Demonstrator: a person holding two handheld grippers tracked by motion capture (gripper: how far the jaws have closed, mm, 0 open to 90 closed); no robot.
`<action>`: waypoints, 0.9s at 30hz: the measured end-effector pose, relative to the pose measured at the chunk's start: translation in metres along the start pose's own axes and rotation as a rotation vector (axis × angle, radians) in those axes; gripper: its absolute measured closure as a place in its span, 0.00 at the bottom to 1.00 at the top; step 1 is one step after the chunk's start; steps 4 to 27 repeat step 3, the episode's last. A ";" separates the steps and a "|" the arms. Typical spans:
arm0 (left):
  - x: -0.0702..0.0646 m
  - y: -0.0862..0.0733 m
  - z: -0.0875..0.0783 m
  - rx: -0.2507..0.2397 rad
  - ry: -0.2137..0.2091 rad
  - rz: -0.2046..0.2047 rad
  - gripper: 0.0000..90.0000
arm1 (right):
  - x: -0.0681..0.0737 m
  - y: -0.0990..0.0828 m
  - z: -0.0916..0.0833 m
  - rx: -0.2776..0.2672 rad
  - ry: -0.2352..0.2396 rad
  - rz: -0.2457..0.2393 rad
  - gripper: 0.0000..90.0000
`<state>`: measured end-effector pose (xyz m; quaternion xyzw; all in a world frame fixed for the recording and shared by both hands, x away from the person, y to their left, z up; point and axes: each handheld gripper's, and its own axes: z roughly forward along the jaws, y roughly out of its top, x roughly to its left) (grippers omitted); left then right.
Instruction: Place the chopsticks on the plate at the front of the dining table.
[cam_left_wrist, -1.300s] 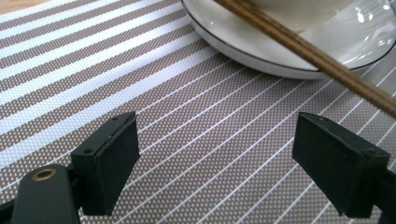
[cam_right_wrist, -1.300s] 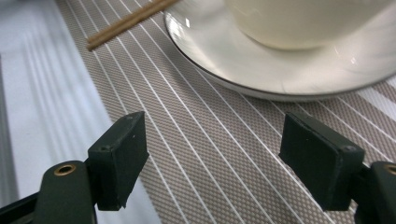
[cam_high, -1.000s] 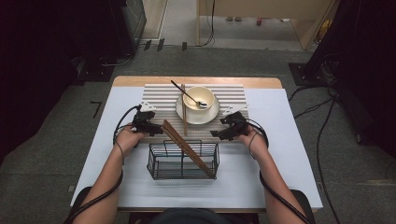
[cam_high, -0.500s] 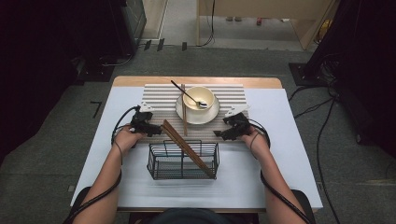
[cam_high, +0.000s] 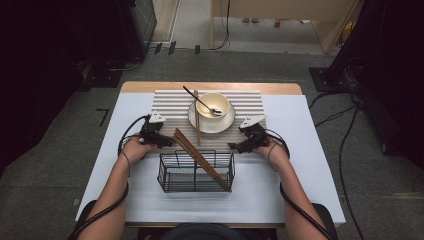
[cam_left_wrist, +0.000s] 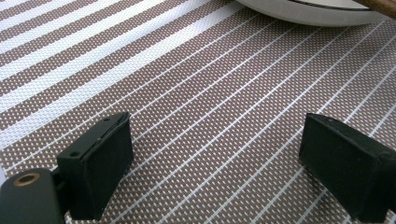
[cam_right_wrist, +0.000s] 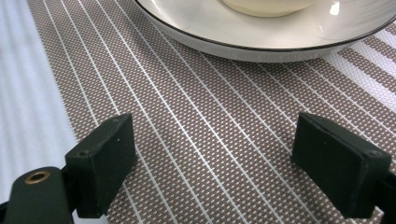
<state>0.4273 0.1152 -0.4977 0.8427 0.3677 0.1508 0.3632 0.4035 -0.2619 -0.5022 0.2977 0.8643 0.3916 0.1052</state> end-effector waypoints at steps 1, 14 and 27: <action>0.000 0.000 0.000 -0.001 -0.001 -0.001 0.11 | 0.001 0.000 0.000 0.003 -0.004 -0.004 0.15; 0.001 0.000 0.000 -0.003 -0.005 -0.005 0.11 | 0.002 0.000 0.000 0.006 -0.011 -0.012 0.14; 0.001 0.000 0.000 -0.003 -0.005 -0.005 0.11 | 0.002 0.000 0.000 0.006 -0.011 -0.012 0.14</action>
